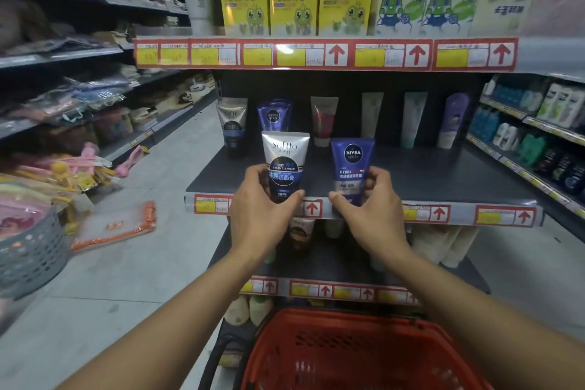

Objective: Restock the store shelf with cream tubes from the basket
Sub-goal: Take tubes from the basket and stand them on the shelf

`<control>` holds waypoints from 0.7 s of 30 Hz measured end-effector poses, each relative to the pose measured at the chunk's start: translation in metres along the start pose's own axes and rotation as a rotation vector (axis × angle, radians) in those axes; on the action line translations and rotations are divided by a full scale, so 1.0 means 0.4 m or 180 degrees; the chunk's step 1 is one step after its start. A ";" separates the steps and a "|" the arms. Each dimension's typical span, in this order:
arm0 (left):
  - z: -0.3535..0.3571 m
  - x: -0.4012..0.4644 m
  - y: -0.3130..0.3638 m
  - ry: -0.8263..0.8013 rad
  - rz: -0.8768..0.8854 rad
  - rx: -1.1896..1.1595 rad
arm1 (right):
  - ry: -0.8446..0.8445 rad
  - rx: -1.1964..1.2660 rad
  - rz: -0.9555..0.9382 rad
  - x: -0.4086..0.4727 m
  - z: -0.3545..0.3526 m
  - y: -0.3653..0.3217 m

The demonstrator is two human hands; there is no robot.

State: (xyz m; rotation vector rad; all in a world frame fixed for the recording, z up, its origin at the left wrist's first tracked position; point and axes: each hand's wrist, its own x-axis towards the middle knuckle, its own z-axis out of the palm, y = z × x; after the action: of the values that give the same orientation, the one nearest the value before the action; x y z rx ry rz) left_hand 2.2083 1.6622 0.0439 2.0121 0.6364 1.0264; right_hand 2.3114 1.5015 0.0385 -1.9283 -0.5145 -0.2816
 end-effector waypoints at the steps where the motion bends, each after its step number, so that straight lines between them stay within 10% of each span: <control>1: 0.006 0.017 0.003 0.0006 0.0028 0.0007 | 0.0007 -0.0008 -0.0001 0.020 0.007 -0.004; 21: 0.123 0.177 -0.054 -0.0059 0.0072 0.0523 | 0.0091 -0.0476 0.0096 0.164 0.093 0.025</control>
State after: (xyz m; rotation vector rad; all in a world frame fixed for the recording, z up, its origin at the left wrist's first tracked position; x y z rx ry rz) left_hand 2.2864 1.7045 0.0394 2.1728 0.7094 0.9954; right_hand 2.3724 1.5468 0.0429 -2.0723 -0.4559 -0.3358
